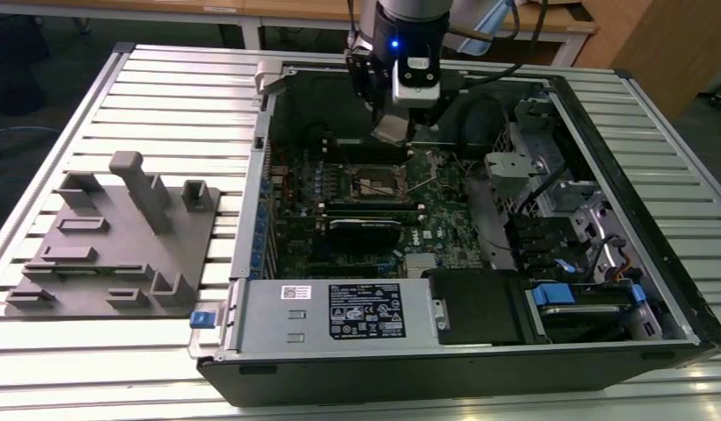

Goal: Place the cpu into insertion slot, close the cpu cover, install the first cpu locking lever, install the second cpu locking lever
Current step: 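Place the cpu into insertion slot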

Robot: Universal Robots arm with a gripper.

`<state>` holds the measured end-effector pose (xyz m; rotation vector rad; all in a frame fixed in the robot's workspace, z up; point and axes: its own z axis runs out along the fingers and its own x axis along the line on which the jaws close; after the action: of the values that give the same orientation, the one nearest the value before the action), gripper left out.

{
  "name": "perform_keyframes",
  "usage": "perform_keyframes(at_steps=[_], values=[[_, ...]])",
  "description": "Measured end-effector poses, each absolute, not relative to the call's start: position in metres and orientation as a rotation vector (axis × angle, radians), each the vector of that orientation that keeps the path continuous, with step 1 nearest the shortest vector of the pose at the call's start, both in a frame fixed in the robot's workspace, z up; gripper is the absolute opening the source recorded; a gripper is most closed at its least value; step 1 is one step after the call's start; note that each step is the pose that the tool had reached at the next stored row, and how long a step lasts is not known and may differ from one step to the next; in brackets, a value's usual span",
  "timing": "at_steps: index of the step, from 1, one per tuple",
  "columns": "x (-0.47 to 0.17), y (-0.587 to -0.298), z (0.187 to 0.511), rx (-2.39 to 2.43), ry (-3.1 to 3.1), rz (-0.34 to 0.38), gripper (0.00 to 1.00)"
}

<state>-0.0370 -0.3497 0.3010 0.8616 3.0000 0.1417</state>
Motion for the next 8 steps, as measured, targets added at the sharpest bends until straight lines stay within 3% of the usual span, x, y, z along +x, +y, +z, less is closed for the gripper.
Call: perform_keyframes(at_steps=[8], values=[[-0.0371,-0.3497,0.3005,0.927,2.978,0.141,0.54]])
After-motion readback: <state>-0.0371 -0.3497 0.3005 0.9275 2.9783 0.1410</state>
